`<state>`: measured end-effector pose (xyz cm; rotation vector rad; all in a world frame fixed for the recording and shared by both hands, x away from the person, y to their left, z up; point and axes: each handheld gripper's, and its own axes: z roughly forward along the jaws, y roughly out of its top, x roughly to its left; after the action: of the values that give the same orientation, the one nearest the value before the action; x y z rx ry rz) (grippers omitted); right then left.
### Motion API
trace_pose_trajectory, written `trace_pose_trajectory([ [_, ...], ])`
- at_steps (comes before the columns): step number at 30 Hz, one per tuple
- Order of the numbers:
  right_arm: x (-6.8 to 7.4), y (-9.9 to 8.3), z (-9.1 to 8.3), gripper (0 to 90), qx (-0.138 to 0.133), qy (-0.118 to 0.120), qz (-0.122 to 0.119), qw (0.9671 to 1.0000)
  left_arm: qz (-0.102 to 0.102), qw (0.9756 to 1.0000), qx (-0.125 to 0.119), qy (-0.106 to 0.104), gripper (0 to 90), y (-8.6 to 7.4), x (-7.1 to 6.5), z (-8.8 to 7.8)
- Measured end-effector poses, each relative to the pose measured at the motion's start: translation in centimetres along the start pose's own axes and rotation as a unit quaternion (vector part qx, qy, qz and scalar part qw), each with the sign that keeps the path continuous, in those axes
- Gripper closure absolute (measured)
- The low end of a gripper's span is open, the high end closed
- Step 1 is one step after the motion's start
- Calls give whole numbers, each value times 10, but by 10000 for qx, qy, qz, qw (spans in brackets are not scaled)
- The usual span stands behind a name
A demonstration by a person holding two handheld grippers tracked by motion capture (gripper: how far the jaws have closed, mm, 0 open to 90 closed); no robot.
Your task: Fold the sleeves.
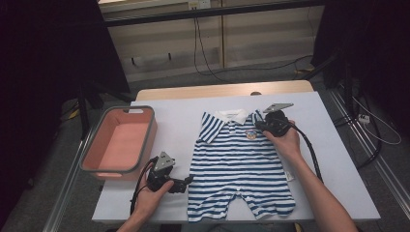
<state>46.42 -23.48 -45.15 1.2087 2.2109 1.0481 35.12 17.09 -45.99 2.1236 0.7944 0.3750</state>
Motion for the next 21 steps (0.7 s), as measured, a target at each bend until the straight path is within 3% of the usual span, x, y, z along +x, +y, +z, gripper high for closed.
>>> trace_pose_trajectory([
  [8, -4, -1, -4, 726, 52, 117, 74, 9999, 2, 10000, -4, 6, 60, 0, 0, -1],
  [12, -2, 0, -7, 666, 140, 99, -42, 9998, -9, 10000, -12, 0, 60, 0, 0, -2],
  [21, 3, -8, -23, 628, 421, -138, -422, 9981, 3, 10000, -32, 6, 60, 0, 0, -1],
])
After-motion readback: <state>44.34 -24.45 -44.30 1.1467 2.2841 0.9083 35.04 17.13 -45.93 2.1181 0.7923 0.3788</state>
